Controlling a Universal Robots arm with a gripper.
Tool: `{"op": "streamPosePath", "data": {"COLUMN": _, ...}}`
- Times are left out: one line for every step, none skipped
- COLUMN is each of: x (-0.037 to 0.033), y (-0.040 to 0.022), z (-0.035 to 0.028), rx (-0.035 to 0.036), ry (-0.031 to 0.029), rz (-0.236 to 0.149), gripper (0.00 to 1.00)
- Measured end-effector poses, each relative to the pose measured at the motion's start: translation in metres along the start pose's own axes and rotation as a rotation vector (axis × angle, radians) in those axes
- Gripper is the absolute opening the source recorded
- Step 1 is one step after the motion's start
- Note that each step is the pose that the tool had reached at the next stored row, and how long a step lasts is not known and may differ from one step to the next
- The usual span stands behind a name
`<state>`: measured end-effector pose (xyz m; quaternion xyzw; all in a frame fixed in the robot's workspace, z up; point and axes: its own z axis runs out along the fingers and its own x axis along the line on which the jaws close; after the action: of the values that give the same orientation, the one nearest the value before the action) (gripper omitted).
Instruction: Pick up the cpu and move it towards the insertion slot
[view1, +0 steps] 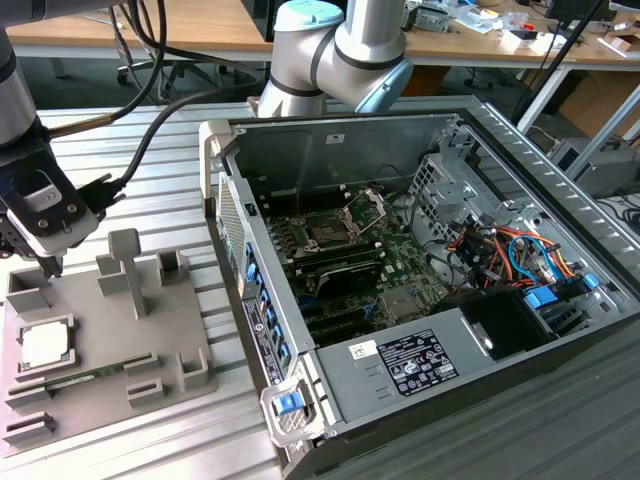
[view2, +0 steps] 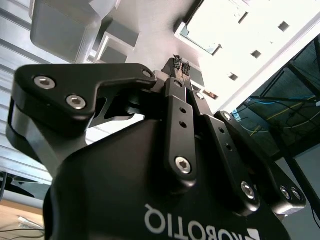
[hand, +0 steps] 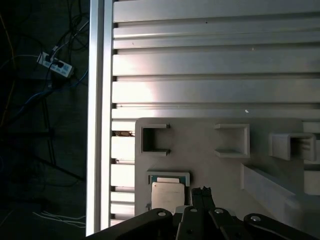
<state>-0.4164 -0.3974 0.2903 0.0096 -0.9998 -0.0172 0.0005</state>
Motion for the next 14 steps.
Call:
{"op": "streamPosePath", "data": {"x": 0.0, "y": 0.0, "z": 0.0003, "rx": 0.0, "ry": 0.0, "rz": 0.0, "gripper": 0.11}}
{"op": "streamPosePath", "data": {"x": 0.0, "y": 0.0, "z": 0.0005, "rx": 0.0, "ry": 0.0, "rz": 0.0, "gripper": 0.11}}
{"op": "streamPosePath", "data": {"x": 0.0001, "y": 0.0, "z": 0.0007, "rx": 0.0, "ry": 0.0, "rz": 0.0, "gripper": 0.11}}
{"op": "streamPosePath", "data": {"x": 0.0001, "y": 0.0, "z": 0.001, "rx": 0.0, "ry": 0.0, "rz": 0.0, "gripper": 0.11}}
{"op": "streamPosePath", "data": {"x": 0.0001, "y": 0.0, "z": 0.0012, "rx": 0.0, "ry": 0.0, "rz": 0.0, "gripper": 0.11}}
{"op": "streamPosePath", "data": {"x": 0.0001, "y": 0.0, "z": 0.0014, "rx": 0.0, "ry": 0.0, "rz": 0.0, "gripper": 0.11}}
{"op": "streamPosePath", "data": {"x": 0.0001, "y": 0.0, "z": 0.0016, "rx": 0.0, "ry": 0.0, "rz": 0.0, "gripper": 0.11}}
{"op": "streamPosePath", "data": {"x": 0.0001, "y": 0.0, "z": 0.0018, "rx": 0.0, "ry": -0.0001, "rz": 0.0, "gripper": 0.11}}
{"op": "streamPosePath", "data": {"x": 0.0001, "y": -0.0001, "z": 0.002, "rx": 0.0, "ry": -0.0001, "rz": 0.0, "gripper": 0.11}}
{"op": "streamPosePath", "data": {"x": 0.0001, "y": -0.0001, "z": 0.0023, "rx": 0.0, "ry": -0.0001, "rz": 0.0, "gripper": 0.11}}
{"op": "streamPosePath", "data": {"x": 0.0001, "y": -0.0001, "z": 0.0025, "rx": 0.0, "ry": -0.0001, "rz": 0.0, "gripper": 0.11}}
{"op": "streamPosePath", "data": {"x": 0.0001, "y": -0.0001, "z": 0.0028, "rx": 0.0, "ry": 0.0, "rz": 0.0, "gripper": 0.11}}
{"op": "streamPosePath", "data": {"x": 0.0001, "y": -0.0001, "z": 0.003, "rx": 0.0, "ry": -0.0001, "rz": 0.0, "gripper": 0.11}}
{"op": "streamPosePath", "data": {"x": 0.0001, "y": -0.0001, "z": 0.0032, "rx": 0.0, "ry": 0.0, "rz": 0.0, "gripper": 0.11}}
